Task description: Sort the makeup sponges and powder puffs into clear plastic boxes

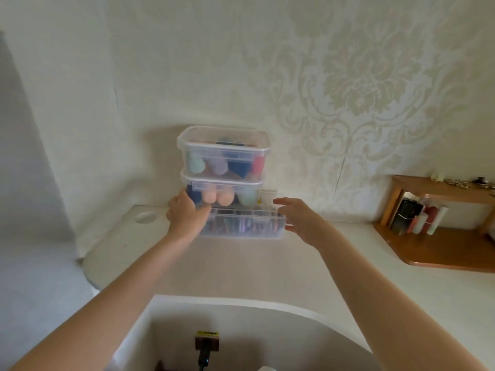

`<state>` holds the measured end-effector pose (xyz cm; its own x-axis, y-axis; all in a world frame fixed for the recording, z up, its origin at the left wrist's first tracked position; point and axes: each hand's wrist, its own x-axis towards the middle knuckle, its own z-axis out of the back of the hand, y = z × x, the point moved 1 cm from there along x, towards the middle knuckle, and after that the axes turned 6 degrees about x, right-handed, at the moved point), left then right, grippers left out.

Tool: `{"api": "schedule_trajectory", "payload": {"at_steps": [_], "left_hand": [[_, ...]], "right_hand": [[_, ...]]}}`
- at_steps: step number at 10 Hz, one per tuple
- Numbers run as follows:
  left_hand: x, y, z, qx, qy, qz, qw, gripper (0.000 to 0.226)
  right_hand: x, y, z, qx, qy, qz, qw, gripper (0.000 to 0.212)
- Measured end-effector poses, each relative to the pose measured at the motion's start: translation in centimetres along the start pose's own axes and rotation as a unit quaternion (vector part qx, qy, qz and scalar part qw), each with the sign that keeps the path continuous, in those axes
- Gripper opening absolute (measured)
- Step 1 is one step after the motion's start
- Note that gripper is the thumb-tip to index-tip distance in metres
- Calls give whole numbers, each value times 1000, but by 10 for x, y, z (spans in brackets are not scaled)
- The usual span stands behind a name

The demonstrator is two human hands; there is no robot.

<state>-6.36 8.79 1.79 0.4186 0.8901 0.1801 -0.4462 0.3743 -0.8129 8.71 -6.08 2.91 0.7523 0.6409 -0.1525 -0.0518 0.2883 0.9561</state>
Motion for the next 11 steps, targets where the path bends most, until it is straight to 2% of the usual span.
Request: {"api": "schedule_trajectory", "payload": {"at_steps": [1,2,3,4,6,7,8,9,10,11], "left_hand": [[13,22,26,12,-63,27,998,54],[13,36,50,42,-131,16,990,65],[6,45,54,51,-147,-17,988,79],[6,49,49,65,-118,-39,990,86],[17,43,52,108,-67,-3,992,93],[16,45,54,95,-73,-6,993,93],[16,49,54,81,-92,-30,992,96],[13,56,52,61,-113,-56,990,96],[12,68,57,36,-135,-98,985,82],[12,66,69,25,-141,-87,986,51]], "right_hand": [[6,13,-43,15,51,6,999,43],[10,21,-83,29,92,10,995,46],[12,28,-116,1,96,25,995,49],[9,35,-133,-43,90,39,994,52],[8,31,-117,-13,98,42,994,49],[4,28,-109,-4,119,37,992,48],[0,27,-110,-62,116,63,989,52],[-2,27,-114,-84,102,79,988,52],[-4,22,-116,-105,108,105,983,51],[-8,28,-103,-113,50,142,982,44]]}}
